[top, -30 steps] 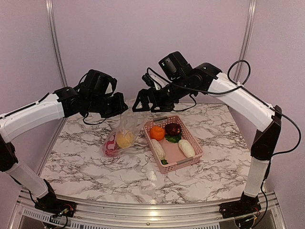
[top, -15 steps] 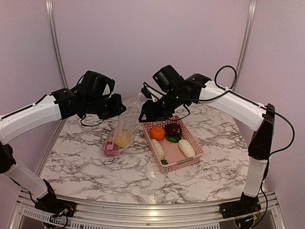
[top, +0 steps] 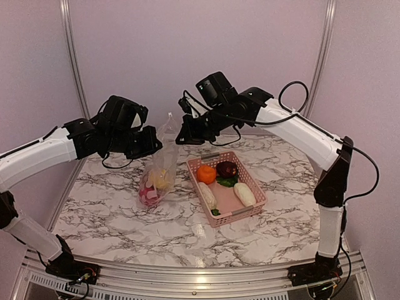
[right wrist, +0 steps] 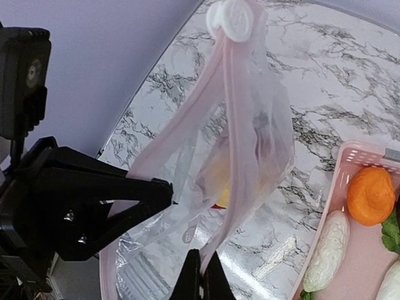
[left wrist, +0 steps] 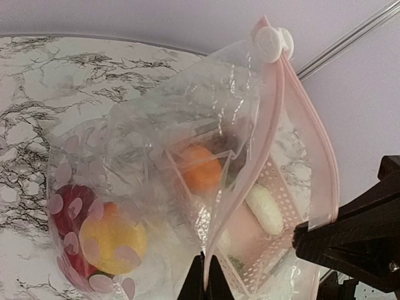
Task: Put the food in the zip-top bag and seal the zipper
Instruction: Adjust the zipper food storage bag at the center of the board, then pick up the fake vegetable from the bin, then place the fake vegetable in the zipper food storage bag, then adjust the zipper food storage bag at the center of the board.
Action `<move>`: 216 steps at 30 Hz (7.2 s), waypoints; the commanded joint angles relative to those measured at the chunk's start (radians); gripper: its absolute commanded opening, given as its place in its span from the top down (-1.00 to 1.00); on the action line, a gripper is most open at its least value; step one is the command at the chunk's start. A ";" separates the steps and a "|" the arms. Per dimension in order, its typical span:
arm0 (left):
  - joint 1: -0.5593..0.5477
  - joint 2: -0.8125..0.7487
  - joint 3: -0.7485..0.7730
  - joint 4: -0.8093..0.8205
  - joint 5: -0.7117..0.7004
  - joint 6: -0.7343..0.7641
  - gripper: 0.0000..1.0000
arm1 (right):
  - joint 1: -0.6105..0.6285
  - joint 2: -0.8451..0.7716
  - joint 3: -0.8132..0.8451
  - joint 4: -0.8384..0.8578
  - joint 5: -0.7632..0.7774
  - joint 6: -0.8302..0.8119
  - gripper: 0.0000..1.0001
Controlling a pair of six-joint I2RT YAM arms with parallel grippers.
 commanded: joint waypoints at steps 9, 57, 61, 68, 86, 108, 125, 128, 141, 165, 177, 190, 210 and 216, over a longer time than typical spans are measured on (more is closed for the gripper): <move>0.012 -0.074 0.229 -0.157 -0.173 0.097 1.00 | 0.009 -0.029 0.047 0.051 -0.069 0.040 1.00; 0.026 -0.064 0.022 -0.176 -0.107 0.111 1.00 | -0.122 -0.281 -0.492 -0.008 0.198 -0.099 -0.67; 0.026 -0.059 0.021 -0.177 -0.111 0.118 1.00 | -0.153 -0.244 -0.519 0.021 0.149 -0.118 -0.58; 0.027 -0.038 0.037 -0.176 -0.120 0.123 1.00 | -0.168 -0.141 -0.494 0.017 0.091 -0.179 -0.44; 0.029 -0.023 0.052 -0.189 -0.107 0.131 1.00 | -0.169 0.067 -0.496 0.049 -0.023 -0.227 -0.39; 0.031 -0.021 0.040 -0.190 -0.075 0.106 1.00 | -0.168 0.105 -0.535 0.138 -0.062 -0.214 0.01; 0.031 0.009 0.040 -0.162 -0.031 0.098 1.00 | -0.168 0.032 -0.629 0.168 -0.044 -0.179 0.08; 0.032 0.009 0.033 -0.154 -0.031 0.094 1.00 | -0.168 -0.020 -0.613 0.118 -0.011 -0.179 0.13; 0.031 0.035 0.033 -0.116 -0.018 0.063 1.00 | -0.157 -0.295 -0.486 0.128 0.007 -0.109 0.27; 0.042 0.025 0.069 -0.027 0.058 -0.156 1.00 | 0.045 -0.308 -0.602 1.034 0.062 -0.049 0.49; 0.063 -0.061 0.008 0.002 0.045 -0.224 1.00 | 0.069 -0.196 -0.580 1.080 0.054 -0.053 0.29; 0.088 -0.099 -0.058 0.058 0.047 -0.281 1.00 | 0.075 -0.204 -0.552 0.971 0.090 -0.101 -0.42; 0.112 -0.150 -0.117 0.188 0.047 -0.214 1.00 | 0.075 -0.337 -0.623 0.857 0.181 -0.139 -0.16; 0.113 -0.157 -0.095 0.149 -0.009 -0.169 1.00 | 0.074 -0.211 -0.453 0.594 0.257 -0.114 0.02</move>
